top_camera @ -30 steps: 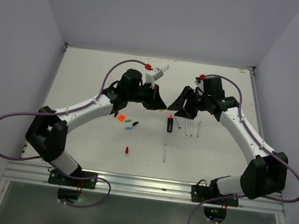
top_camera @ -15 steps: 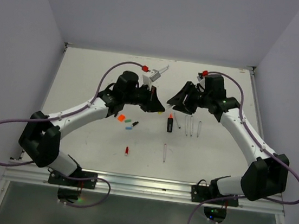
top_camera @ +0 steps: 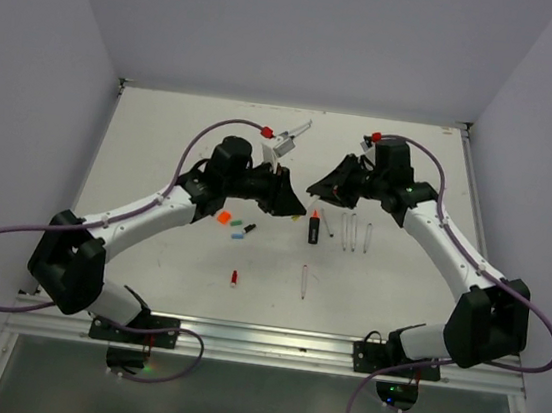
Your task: Open the pen caps
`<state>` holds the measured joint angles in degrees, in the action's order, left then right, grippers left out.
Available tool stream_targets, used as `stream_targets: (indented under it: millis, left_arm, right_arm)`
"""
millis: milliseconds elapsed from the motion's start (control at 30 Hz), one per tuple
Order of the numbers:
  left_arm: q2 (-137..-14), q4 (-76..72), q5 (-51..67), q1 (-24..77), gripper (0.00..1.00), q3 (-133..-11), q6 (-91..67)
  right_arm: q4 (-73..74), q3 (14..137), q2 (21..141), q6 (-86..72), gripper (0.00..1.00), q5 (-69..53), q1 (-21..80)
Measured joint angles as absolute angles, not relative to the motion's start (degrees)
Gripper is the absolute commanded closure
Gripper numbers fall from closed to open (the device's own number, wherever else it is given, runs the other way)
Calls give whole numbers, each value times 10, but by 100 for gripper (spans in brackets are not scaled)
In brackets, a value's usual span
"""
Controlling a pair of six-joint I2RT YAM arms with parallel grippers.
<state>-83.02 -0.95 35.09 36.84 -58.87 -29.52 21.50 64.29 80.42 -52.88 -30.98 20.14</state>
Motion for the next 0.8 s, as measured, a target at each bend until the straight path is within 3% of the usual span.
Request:
stream_targets:
  millis: [100, 433, 600, 667, 800]
  left_arm:
    - [-827, -9, 355, 368, 54, -588, -294]
    - [-818, -3, 358, 368, 54, -570, -289]
    - [-819, -5, 376, 368, 59, -570, -289]
    - [-820, -10, 390, 368, 68, -570, -290]
    - [-831, -17, 422, 363, 100, -570, -289]
  right_arm:
    - [215, 639, 803, -529, 100, -309, 202]
    - [212, 629, 781, -536, 100, -310, 202]
    - [206, 627, 779, -541, 100, -311, 202]
    - [202, 625, 779, -542, 100, -312, 202]
    - [199, 623, 779, -543, 100, -328, 202]
